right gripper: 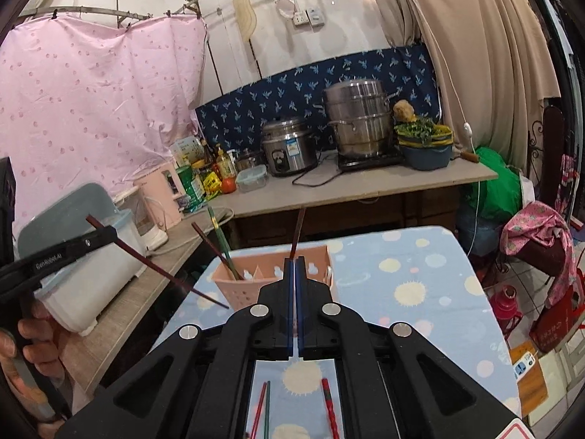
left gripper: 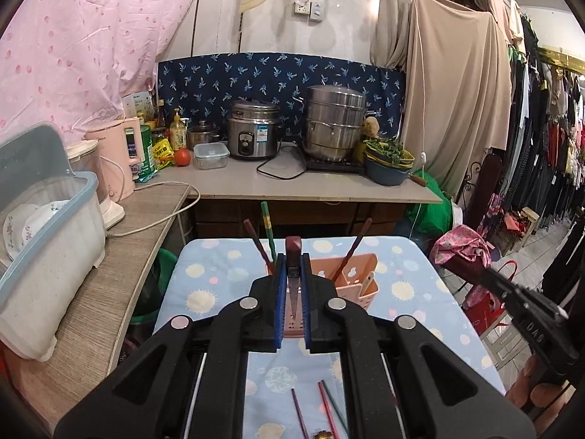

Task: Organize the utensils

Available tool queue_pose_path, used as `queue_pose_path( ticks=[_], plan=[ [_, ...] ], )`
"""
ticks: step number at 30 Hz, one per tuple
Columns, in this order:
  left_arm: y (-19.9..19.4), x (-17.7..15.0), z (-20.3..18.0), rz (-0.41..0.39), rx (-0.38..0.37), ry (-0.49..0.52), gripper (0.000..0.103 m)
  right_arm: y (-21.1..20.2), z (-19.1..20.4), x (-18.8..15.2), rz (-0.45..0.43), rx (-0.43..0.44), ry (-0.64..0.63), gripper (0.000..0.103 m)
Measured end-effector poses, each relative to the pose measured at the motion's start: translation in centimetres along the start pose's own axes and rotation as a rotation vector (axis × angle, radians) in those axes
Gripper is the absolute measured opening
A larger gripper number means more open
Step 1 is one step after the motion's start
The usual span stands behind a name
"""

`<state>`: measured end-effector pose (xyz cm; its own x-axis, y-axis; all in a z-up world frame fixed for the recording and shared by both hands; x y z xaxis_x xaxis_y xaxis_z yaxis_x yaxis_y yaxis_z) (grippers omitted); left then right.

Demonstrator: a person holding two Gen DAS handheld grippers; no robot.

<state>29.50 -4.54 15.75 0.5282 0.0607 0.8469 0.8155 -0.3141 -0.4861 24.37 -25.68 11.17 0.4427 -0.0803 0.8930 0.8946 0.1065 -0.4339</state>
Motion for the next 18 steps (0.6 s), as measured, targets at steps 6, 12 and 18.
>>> queue_pose_path(
  ticks=[6,12,18],
  plan=[
    [0.6,-3.4,2.2,0.067,0.015,-0.025,0.007,4.7,-0.3,-8.8,0.236,0.024,-0.024,0.011],
    [1.1,-6.3,4.2,0.123,0.040,-0.051,0.007,9.2,-0.3,-15.5,0.402,0.040,-0.004,0.016],
    [1.8,-8.1,5.4,0.158,0.049,-0.068,0.007,12.2,0.0,-18.8,0.478,0.019,-0.035,0.016]
  ],
)
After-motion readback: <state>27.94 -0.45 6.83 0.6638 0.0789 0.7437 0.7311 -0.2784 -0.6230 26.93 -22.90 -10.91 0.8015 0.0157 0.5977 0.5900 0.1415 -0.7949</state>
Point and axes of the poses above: each gripper's, at about its wrist camera, not at the fingertips, and y roughly the way its jaws point, z to its left, x to its top, the point moved 9 cm from there along y, roughly the way its jaws point, and after that the axes turned 8 degrees about -y, right-handed, at the moved point
